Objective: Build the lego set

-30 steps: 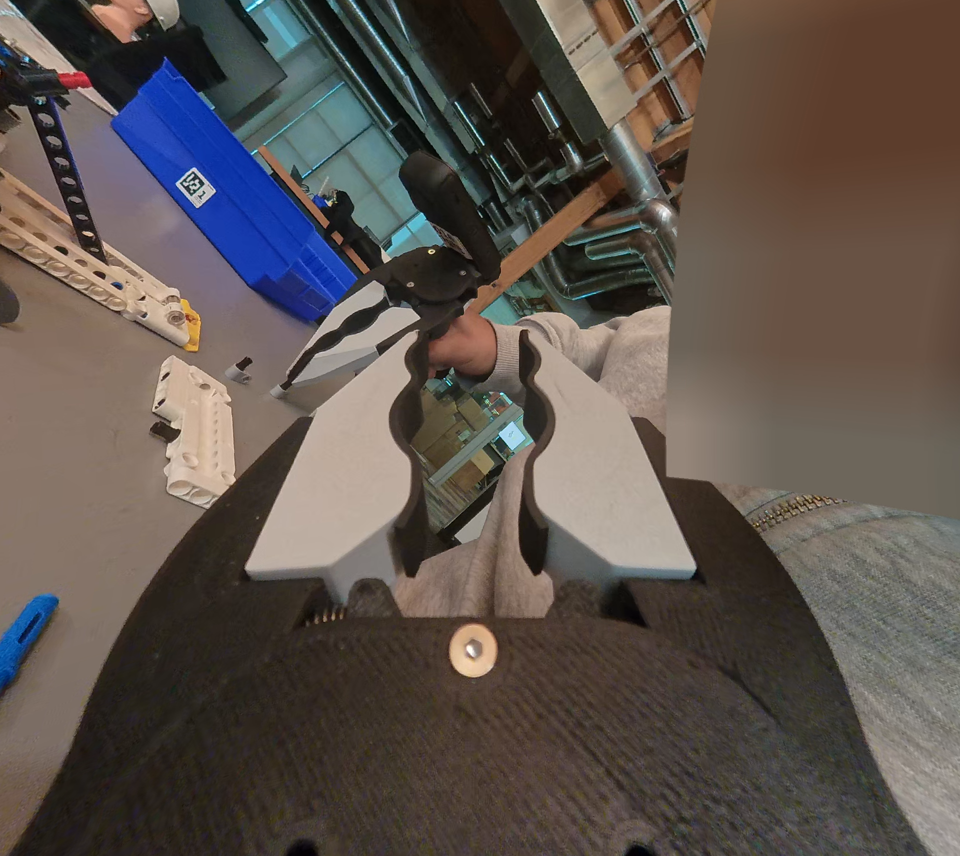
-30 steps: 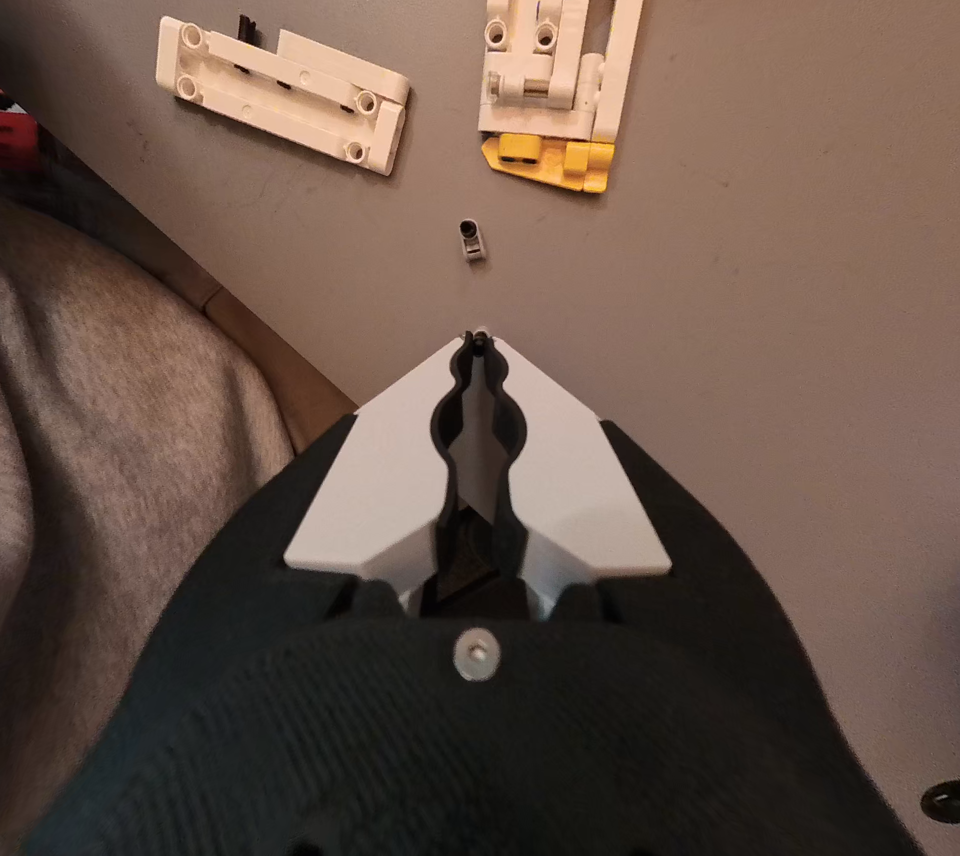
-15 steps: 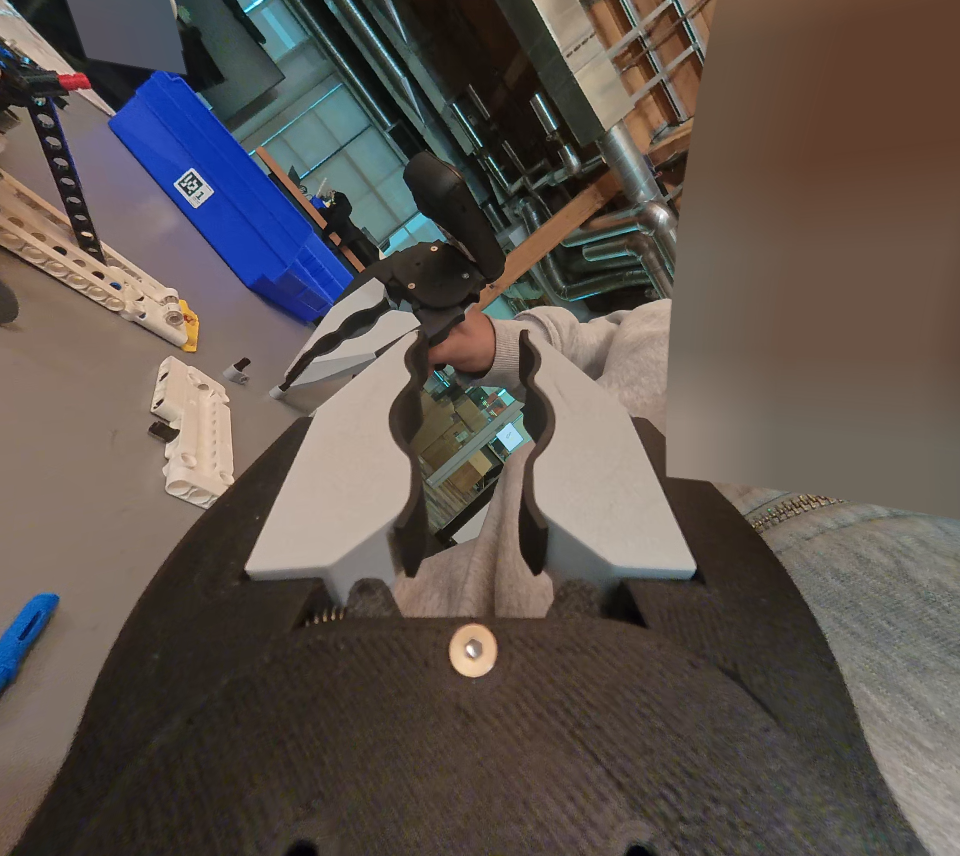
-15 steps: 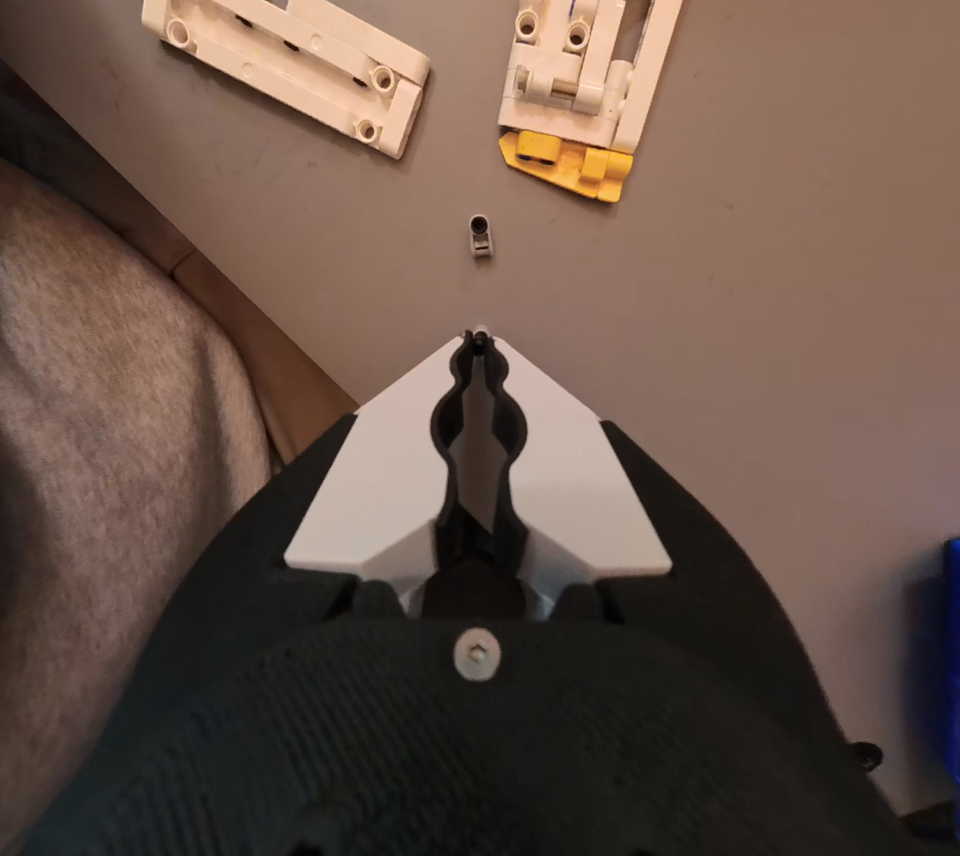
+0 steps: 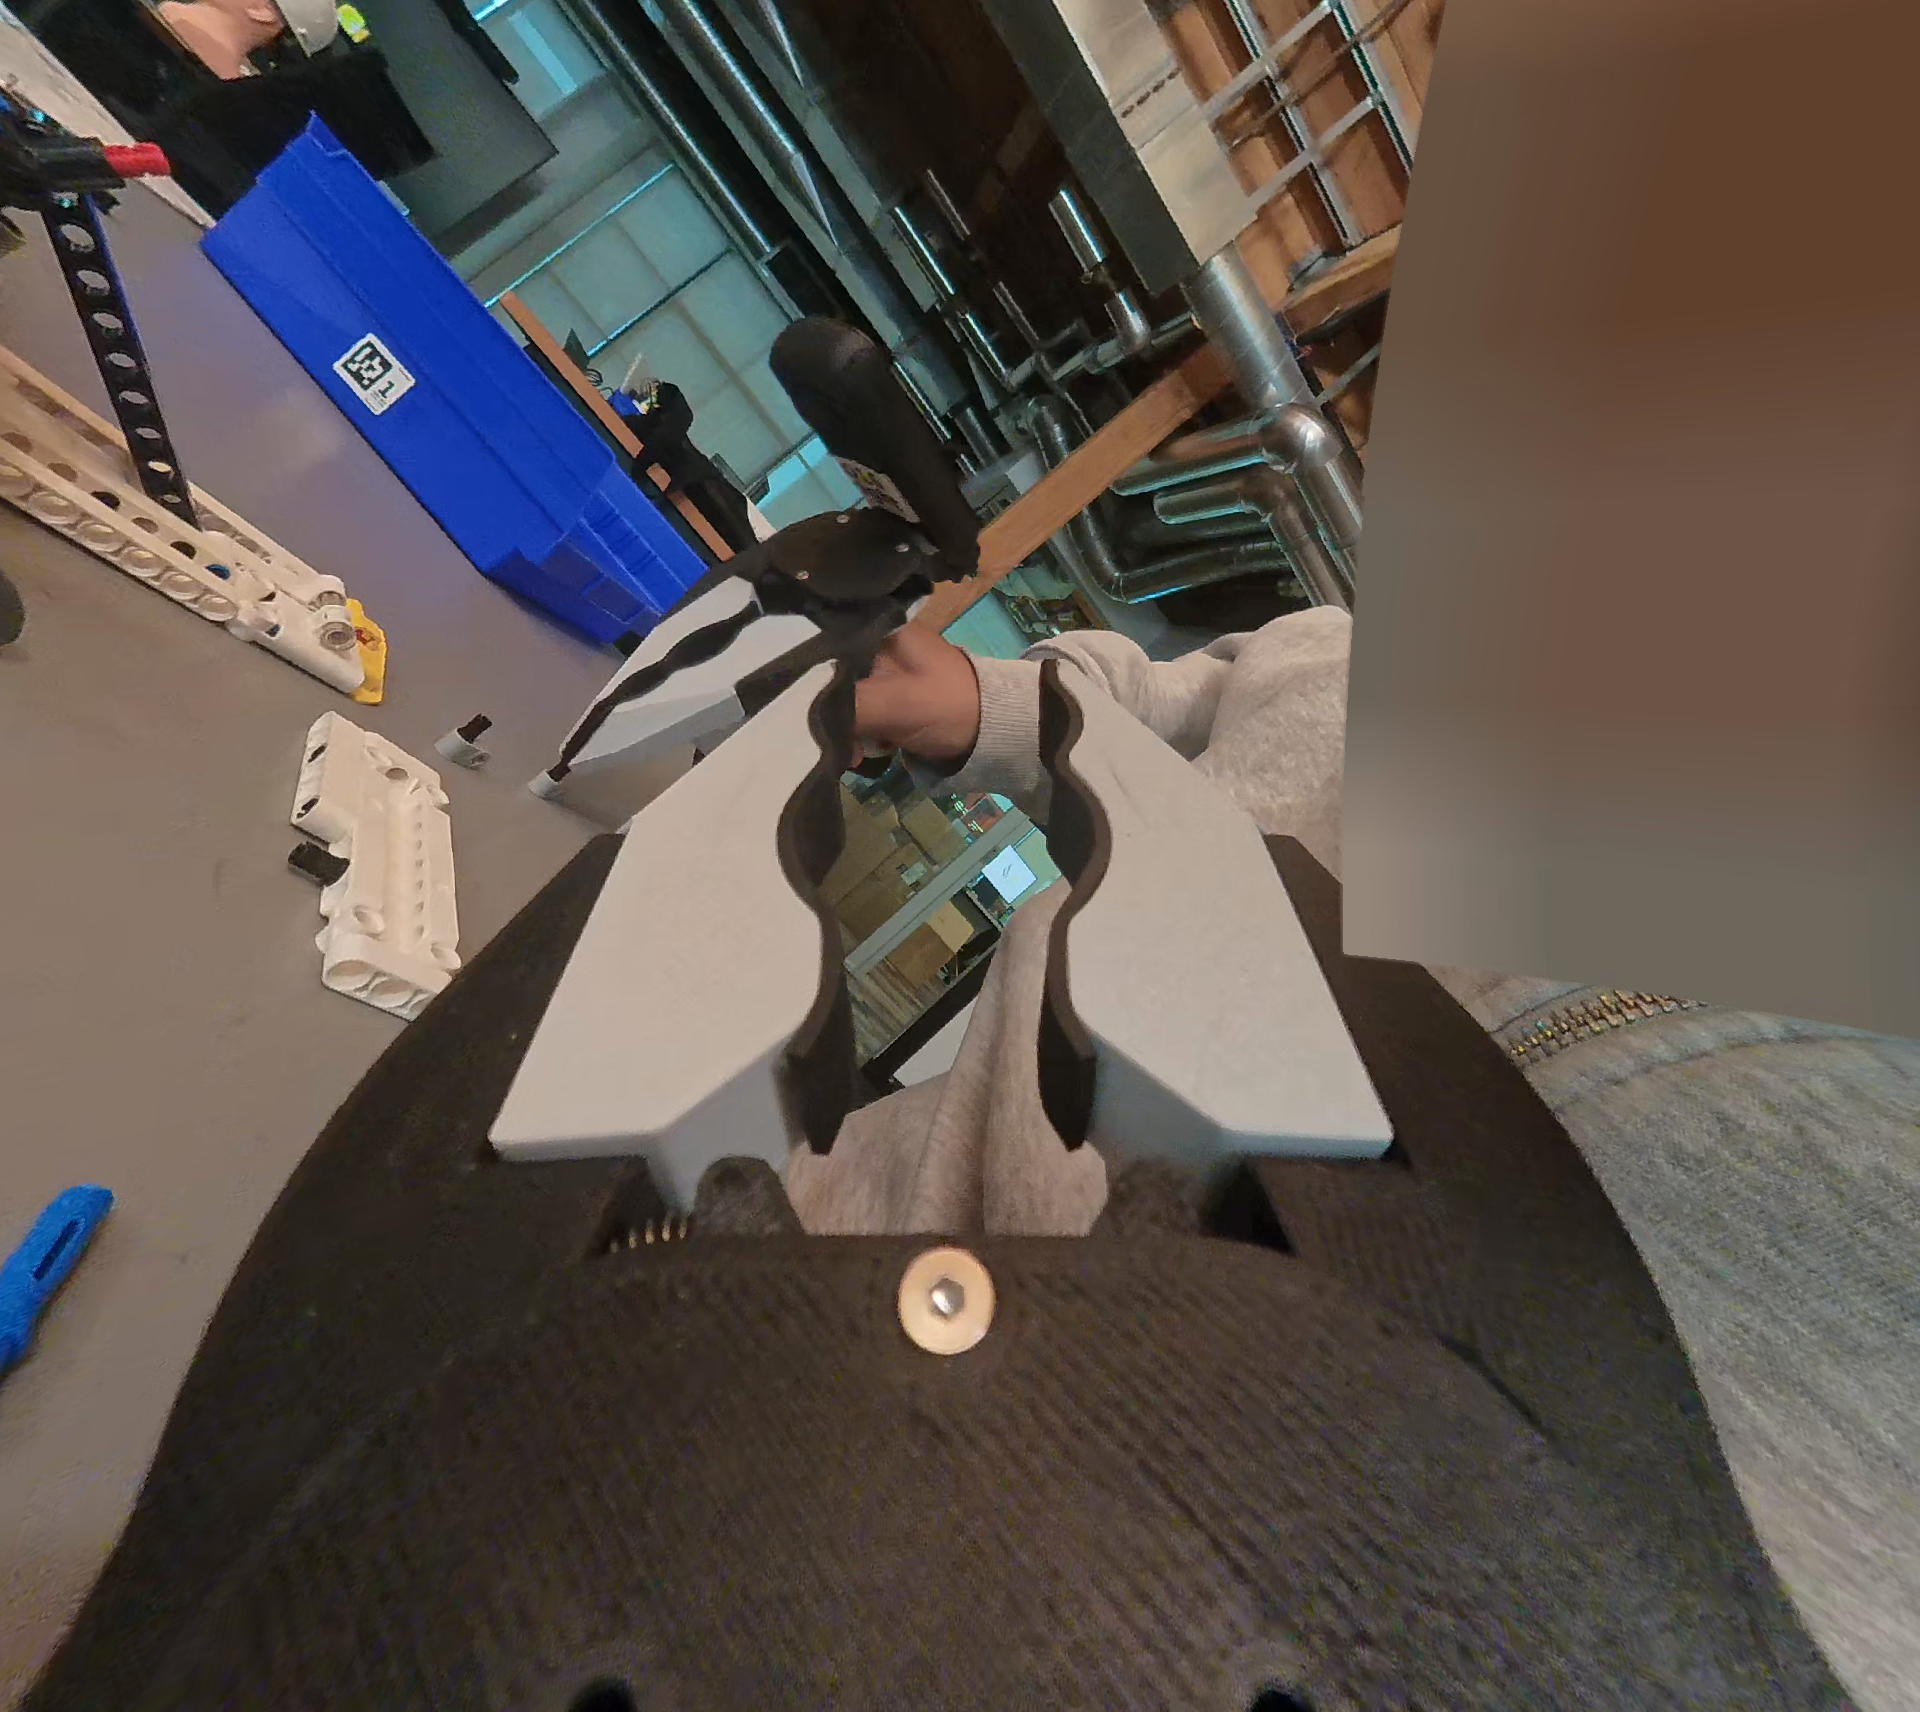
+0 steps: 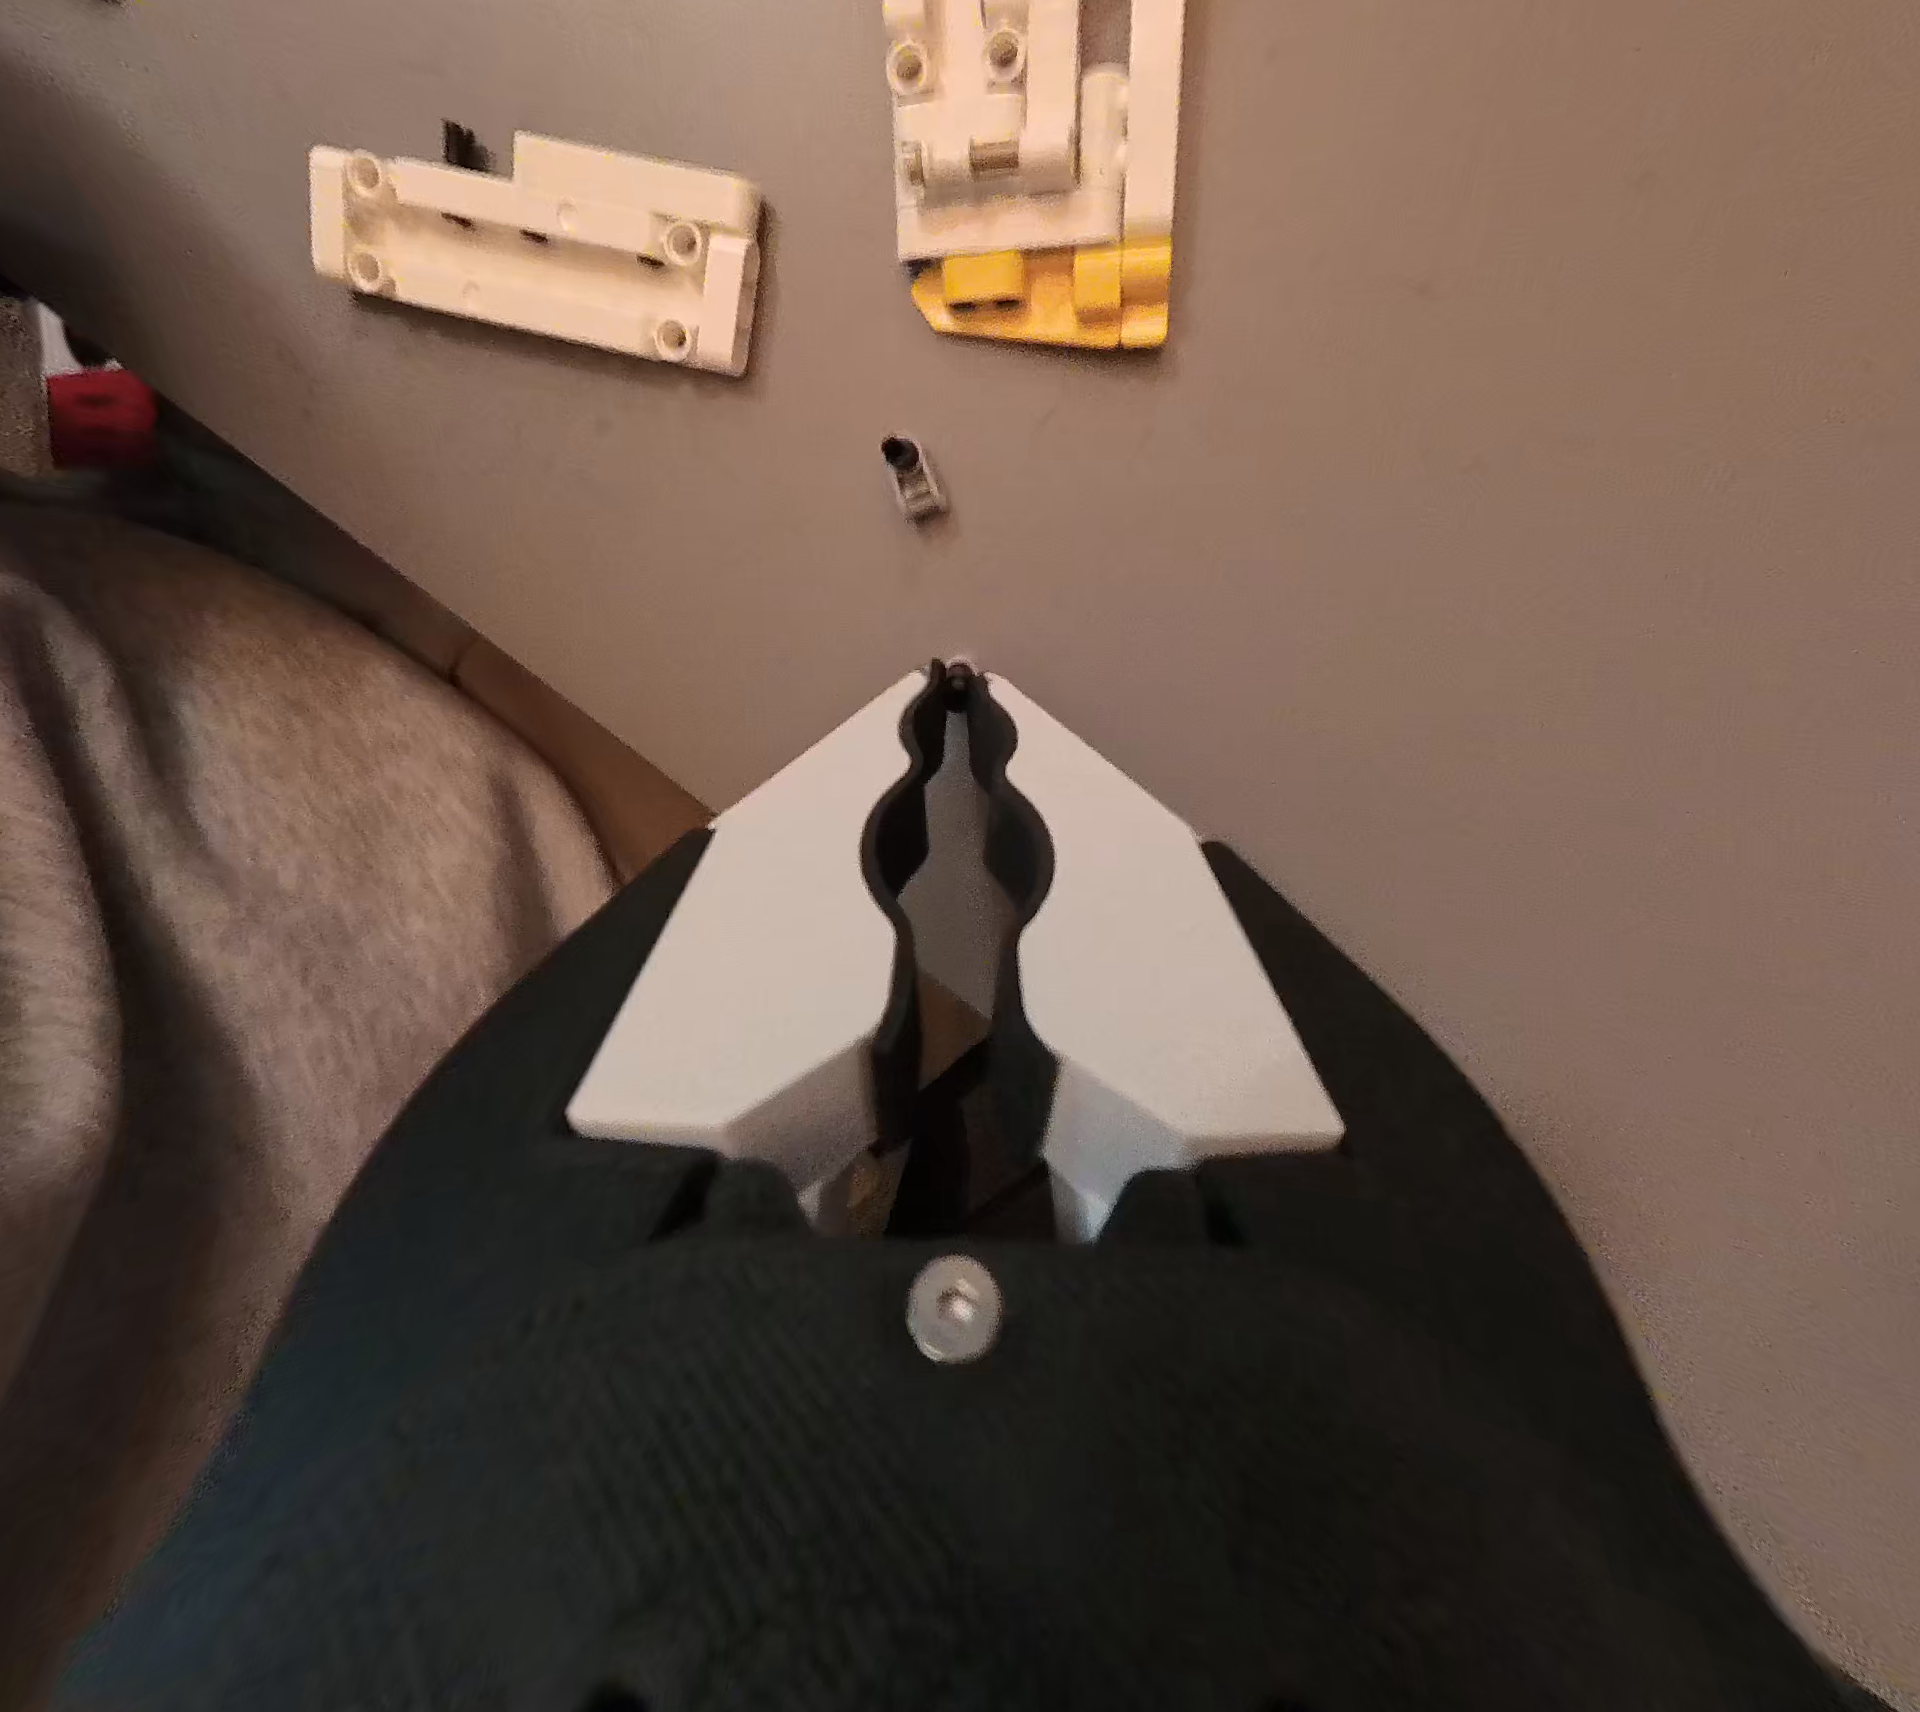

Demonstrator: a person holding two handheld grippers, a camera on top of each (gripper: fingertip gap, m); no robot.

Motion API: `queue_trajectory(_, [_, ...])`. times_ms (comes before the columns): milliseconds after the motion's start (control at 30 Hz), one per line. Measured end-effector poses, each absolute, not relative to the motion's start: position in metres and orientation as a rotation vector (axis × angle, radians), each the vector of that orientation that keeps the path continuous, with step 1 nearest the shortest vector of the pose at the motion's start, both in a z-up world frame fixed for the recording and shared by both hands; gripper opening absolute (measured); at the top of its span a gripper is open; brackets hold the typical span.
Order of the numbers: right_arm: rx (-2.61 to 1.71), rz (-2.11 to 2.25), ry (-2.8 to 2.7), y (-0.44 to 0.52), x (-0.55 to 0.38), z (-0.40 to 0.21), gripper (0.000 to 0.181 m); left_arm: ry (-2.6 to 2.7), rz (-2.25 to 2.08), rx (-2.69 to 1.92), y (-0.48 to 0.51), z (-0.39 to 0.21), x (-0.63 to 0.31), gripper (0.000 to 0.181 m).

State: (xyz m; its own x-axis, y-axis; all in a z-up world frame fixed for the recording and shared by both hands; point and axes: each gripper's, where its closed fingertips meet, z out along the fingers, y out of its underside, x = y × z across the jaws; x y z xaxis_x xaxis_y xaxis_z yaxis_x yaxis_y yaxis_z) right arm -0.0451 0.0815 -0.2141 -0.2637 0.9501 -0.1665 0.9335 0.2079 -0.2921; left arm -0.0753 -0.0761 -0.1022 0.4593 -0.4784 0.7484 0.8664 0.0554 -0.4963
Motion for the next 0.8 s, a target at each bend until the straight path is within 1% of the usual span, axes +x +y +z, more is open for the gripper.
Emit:
queue_trajectory(133, [-1.895, 0.520, -2.402, 0.0819, -0.0444, -0.2144, 0.003, -0.443, -1.071, -1.093, -0.0759, -0.1022, -0.0758, 0.034])
queue_trajectory(600, [-1.551, 0.130, -2.686, 0.0812, -0.0443, -0.2156, 0.003, -0.443, -1.071, -1.094, -0.0760, -0.1023, -0.0756, 0.034])
queue_trajectory(800, [-1.563, 0.127, -2.717, 0.0803, -0.0457, -0.2169, 0.003, -0.443, -1.081, -1.086, -0.0768, -0.1018, -0.0762, 0.034])
